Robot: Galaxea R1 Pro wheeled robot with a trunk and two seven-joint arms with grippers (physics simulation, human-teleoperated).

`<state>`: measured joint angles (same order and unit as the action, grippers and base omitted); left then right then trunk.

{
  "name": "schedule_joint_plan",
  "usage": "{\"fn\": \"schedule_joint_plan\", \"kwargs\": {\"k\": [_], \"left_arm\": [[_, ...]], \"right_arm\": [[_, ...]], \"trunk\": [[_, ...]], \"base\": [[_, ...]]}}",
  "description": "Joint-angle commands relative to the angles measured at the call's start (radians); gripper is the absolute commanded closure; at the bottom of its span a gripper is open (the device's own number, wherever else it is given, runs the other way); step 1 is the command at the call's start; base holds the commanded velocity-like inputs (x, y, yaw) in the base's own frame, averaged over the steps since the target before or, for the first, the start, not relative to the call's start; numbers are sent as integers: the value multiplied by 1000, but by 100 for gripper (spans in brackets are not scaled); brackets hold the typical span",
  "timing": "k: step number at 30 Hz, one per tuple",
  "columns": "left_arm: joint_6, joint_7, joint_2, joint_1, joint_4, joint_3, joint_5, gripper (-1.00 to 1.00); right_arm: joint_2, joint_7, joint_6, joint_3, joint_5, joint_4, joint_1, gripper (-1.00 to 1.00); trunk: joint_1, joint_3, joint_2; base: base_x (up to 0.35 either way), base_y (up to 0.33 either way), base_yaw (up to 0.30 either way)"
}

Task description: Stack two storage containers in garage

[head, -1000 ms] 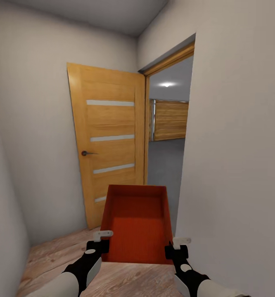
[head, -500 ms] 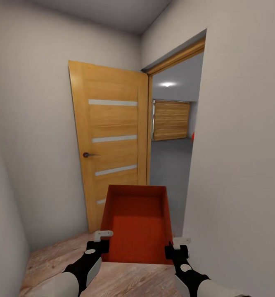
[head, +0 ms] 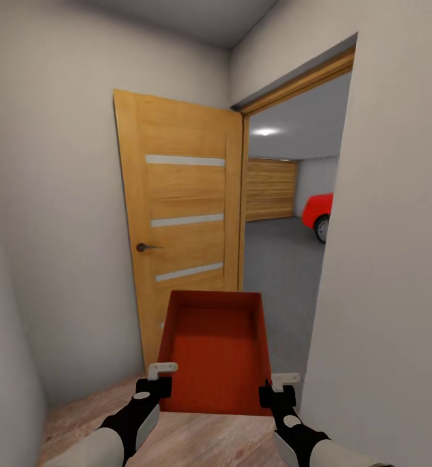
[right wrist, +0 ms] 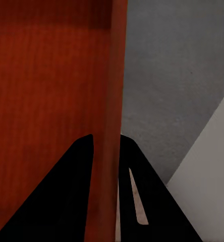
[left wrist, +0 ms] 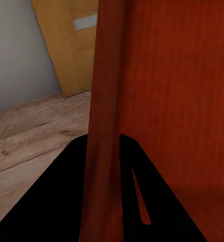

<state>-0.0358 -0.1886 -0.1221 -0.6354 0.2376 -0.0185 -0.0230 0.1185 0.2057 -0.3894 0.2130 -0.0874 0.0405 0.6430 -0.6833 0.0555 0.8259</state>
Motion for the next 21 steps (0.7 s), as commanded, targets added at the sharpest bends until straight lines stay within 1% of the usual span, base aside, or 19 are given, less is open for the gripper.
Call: {"fn": "schedule_joint_plan", "kwargs": {"k": [1, 16, 21], "left_arm": [[-3, -8, -1, -1, 0, -18, -5, 100], [-3, -8, -1, -1, 0, -18, -5, 100], [-3, -7, -1, -1, 0, -18, -5, 100]], "right_arm": [[0, 6, -7, -6, -25, -2, 1, 100], [0, 6, -7, -6, -25, -2, 1, 100], [0, 6, -8, -6, -25, -2, 1, 100]], "trunk": [[-1, 2, 1], [-1, 2, 1], [-1, 2, 1]], "base": [[201, 270, -240], [211, 266, -276], [220, 220, -59]]}}
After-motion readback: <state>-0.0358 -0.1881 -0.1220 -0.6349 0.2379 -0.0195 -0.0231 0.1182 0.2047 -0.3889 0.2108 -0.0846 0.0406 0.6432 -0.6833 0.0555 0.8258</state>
